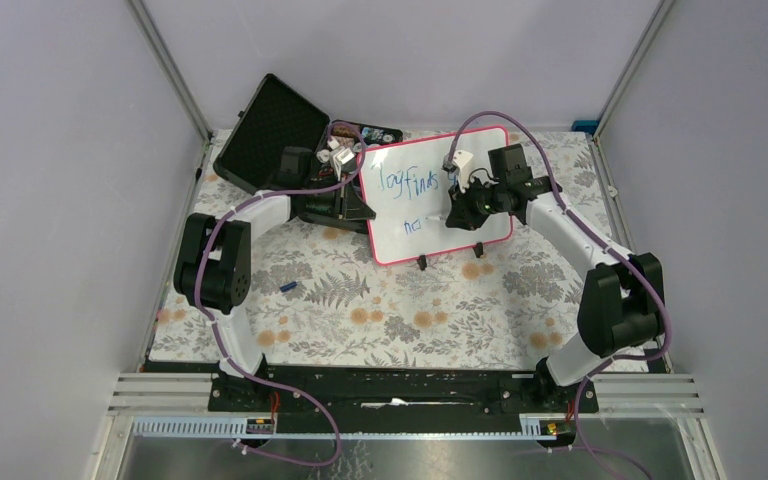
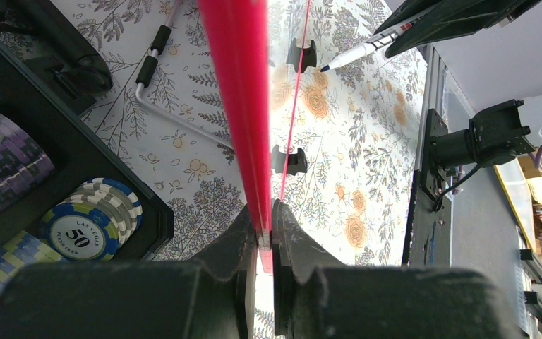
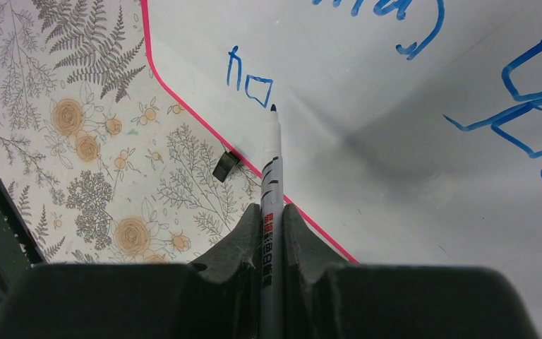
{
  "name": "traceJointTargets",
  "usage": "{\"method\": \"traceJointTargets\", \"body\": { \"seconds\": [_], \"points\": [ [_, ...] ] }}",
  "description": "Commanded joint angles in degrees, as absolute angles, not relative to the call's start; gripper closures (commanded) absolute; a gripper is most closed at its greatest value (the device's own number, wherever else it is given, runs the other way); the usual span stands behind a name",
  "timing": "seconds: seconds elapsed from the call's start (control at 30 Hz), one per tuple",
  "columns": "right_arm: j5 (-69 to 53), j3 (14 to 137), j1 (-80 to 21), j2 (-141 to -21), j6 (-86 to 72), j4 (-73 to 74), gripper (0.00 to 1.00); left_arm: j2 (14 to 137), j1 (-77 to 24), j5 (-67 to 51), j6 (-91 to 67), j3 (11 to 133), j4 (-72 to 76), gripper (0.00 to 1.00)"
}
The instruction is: Write a sentence on the whiteboard
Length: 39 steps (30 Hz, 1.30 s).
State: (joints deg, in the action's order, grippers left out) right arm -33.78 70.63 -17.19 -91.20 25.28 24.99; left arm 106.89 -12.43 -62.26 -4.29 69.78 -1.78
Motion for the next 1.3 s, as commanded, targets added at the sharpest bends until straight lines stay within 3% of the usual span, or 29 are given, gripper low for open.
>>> {"method": "traceJointTargets", "body": {
  "seconds": [0.0, 1.27],
  "points": [
    [-32.96, 71.9, -17.24, -92.23, 25.85, 24.14, 1.0, 106.94, -12.5, -60.05, -0.88, 72.2, 0.09, 1.0],
    [-29.47, 68.53, -17.24, -92.47, 27.37, 23.94, 1.0, 107.51, -12.57, -60.06, -0.88, 72.52, 0.09, 1.0]
  ]
}}
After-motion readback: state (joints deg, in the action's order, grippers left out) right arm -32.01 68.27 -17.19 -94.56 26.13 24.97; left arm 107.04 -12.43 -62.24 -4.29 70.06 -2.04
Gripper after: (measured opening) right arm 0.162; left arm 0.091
